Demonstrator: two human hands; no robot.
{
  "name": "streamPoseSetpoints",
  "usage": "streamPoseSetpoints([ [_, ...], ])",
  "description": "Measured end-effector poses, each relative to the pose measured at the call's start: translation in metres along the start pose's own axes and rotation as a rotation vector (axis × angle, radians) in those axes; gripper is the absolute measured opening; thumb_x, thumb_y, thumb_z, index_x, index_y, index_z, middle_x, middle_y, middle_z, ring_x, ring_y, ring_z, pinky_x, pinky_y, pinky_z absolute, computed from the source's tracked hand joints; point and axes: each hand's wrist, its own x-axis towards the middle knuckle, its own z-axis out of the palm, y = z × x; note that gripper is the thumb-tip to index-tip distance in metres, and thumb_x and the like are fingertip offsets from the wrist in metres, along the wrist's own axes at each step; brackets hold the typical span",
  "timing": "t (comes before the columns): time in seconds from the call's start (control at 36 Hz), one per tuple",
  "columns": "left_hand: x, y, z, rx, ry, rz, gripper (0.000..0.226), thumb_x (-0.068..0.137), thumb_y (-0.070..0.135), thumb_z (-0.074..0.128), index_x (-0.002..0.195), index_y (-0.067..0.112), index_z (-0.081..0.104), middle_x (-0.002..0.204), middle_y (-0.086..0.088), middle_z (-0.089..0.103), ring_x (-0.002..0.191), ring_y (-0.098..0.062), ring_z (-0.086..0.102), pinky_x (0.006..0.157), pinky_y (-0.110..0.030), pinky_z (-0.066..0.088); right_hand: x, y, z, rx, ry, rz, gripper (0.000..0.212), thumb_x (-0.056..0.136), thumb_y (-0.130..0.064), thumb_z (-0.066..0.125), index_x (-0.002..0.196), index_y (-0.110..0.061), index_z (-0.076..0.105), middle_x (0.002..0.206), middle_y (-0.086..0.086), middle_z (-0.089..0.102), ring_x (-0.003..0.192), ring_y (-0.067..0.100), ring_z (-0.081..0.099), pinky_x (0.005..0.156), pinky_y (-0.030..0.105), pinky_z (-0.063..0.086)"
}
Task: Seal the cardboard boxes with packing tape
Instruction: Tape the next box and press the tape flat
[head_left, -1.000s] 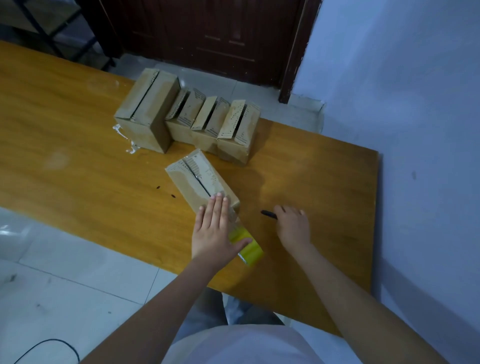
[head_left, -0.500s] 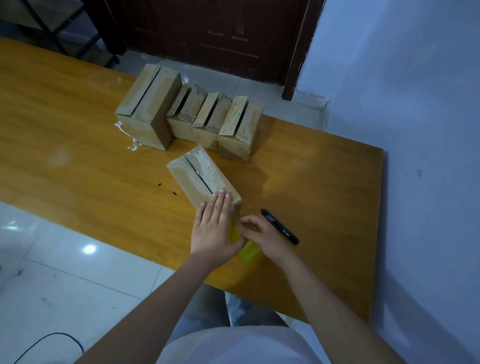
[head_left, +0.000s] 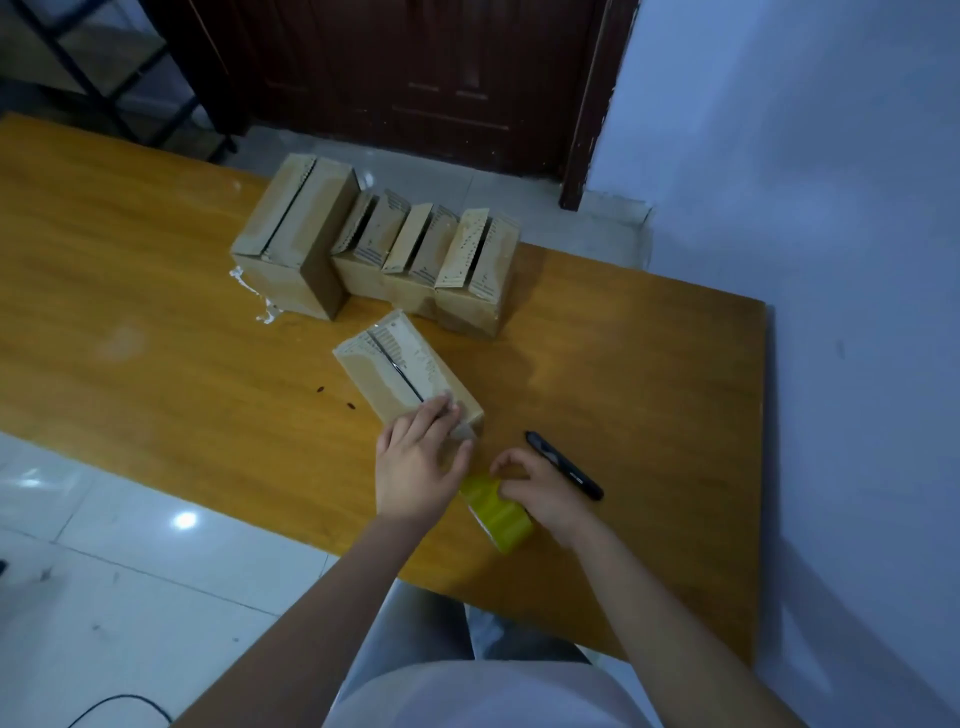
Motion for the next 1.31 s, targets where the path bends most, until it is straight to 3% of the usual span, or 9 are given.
streamPoseSetpoints([
  [0.22,-0.003,-0.008,0.011,0.080,0.091,0.100,0.043,0.088,0.039,0.049,0.121,0.015,0.064,0.132,0.000,0.058,0.113,-0.016,0.047,0.095,-0.033,0.033,0.006,0.007,0.013,0.031,0.123,-0.040,0.012,0.087,-0.015,0.062,0.079,-0.022,0.055,0.100,0.005,0.056,0.092,0.016,0.054,0.070,0.023,0.039],
  [0.61,0.001,-0.014,0.019,0.326,0.160,0.213,0.036,0.087,0.029,0.050,0.115,0.013,0.067,0.122,-0.003,0.065,0.102,-0.020,0.047,0.087,-0.039,0.036,-0.003,0.016,0.003,0.013,0.151,-0.103,0.017,0.087,-0.013,0.062,0.075,-0.022,0.054,0.091,-0.001,0.048,0.080,0.010,0.047,0.071,0.023,0.036],
  [0.72,0.001,-0.012,0.014,0.358,0.081,0.193,0.038,0.083,0.023,0.062,0.120,0.013,0.063,0.127,-0.005,0.062,0.103,-0.022,0.047,0.088,-0.040,0.036,-0.006,0.016,0.001,0.044,0.163,-0.079,0.015,0.088,-0.013,0.062,0.076,-0.020,0.056,0.084,-0.005,0.050,0.079,0.010,0.049,0.070,0.023,0.037],
  [0.83,0.001,0.007,0.009,0.228,-0.148,-0.036,0.078,0.057,0.002,0.085,0.128,0.013,0.055,0.135,-0.006,0.055,0.102,-0.024,0.048,0.087,-0.044,0.042,-0.008,0.013,-0.001,0.033,0.183,-0.059,0.015,0.088,-0.011,0.061,0.076,-0.020,0.056,0.083,-0.003,0.053,0.077,0.010,0.049,0.070,0.024,0.038],
  [0.92,0.003,0.026,0.005,0.176,-0.266,-0.133,0.081,0.057,0.016,0.089,0.131,0.011,0.055,0.138,-0.009,0.051,0.096,-0.028,0.059,0.082,-0.044,0.050,-0.007,0.011,-0.006,0.005,0.226,-0.049,0.018,0.088,-0.009,0.061,0.075,-0.019,0.055,0.075,-0.006,0.049,0.070,0.007,0.046,0.063,0.017,0.036],
  [1.03,0.007,0.048,-0.002,0.225,-0.330,-0.162,0.073,0.068,0.036,0.082,0.129,0.004,0.058,0.136,-0.019,0.051,0.105,-0.037,0.060,0.078,-0.045,0.052,-0.008,0.004,-0.020,0.042,0.320,-0.046,0.024,0.085,-0.001,0.062,0.069,-0.018,0.055,0.075,0.000,0.053,0.073,0.012,0.049,0.064,0.022,0.036],
  [1.14,0.018,0.053,-0.022,0.189,-0.421,-0.095,0.060,0.097,0.048,0.038,0.146,0.014,0.030,0.149,-0.012,0.020,0.136,-0.031,0.022,0.109,-0.039,0.025,-0.017,-0.017,-0.037,0.117,0.487,-0.059,0.013,0.072,-0.008,0.067,0.066,-0.016,0.058,0.067,0.000,0.056,0.065,0.009,0.050,0.058,0.017,0.037],
  [1.25,0.035,0.038,-0.037,0.009,-0.346,0.014,0.047,0.098,0.047,0.035,0.126,0.014,0.054,0.132,-0.008,0.040,0.121,-0.026,0.031,0.102,-0.035,0.029,-0.027,-0.037,-0.048,0.075,0.566,-0.074,0.024,0.079,0.003,0.065,0.065,-0.016,0.061,0.068,-0.001,0.059,0.068,0.011,0.053,0.060,0.019,0.039],
  [1.31,0.045,0.036,-0.044,-0.126,-0.260,0.100,0.060,0.093,0.058,0.029,0.114,0.012,0.062,0.122,-0.008,0.047,0.111,-0.023,0.037,0.091,-0.034,0.033,-0.032,-0.051,-0.046,0.046,0.601,-0.113,0.024,0.078,0.002,0.067,0.065,-0.017,0.062,0.068,-0.005,0.060,0.066,0.002,0.054,0.061,0.014,0.039],
])
